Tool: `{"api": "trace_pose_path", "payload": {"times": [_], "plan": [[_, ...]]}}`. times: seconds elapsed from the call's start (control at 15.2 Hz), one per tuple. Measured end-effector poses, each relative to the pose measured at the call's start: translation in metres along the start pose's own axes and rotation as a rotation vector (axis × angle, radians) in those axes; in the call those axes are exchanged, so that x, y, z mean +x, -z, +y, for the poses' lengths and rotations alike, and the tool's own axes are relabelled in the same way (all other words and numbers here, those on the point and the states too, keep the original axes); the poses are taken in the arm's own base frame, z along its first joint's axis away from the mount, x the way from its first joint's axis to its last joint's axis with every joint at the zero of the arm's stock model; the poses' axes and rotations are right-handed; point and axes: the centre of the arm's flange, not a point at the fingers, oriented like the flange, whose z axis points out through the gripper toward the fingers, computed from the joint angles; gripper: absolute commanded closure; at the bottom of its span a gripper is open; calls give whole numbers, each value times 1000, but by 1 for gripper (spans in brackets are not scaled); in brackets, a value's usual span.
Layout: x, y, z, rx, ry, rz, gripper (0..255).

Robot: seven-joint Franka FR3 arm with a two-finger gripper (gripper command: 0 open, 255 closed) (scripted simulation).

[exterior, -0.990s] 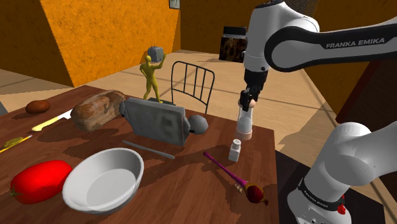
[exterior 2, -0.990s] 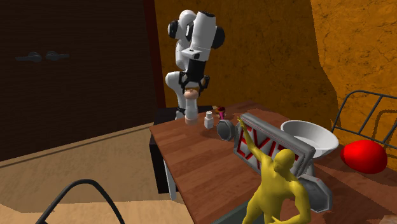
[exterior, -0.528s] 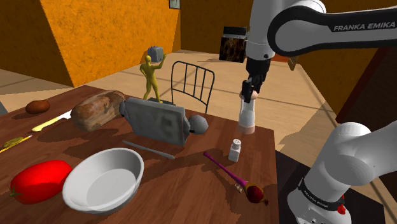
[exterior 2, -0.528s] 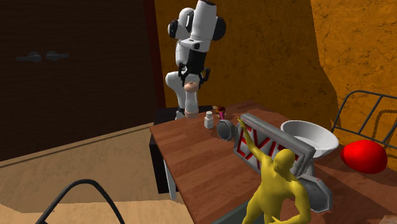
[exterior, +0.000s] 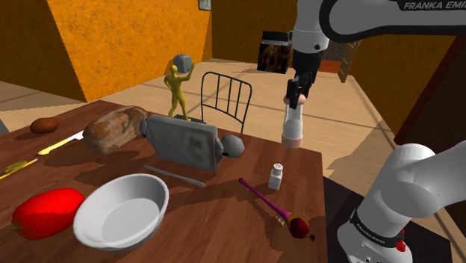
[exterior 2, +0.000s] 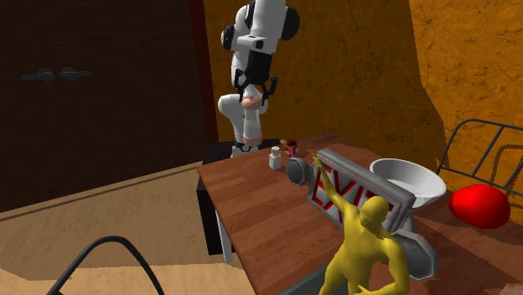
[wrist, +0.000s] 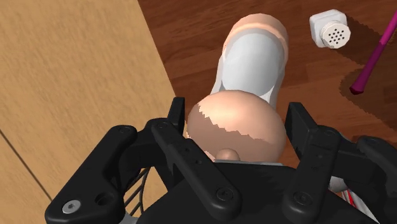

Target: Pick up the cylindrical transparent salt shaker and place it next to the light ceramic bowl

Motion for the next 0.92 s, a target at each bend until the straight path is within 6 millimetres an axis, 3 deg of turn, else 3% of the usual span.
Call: {"api": "trace_pose_path", "payload": {"times": [0.92], "plan": [[2,70,17,0,0,0,255]]}}
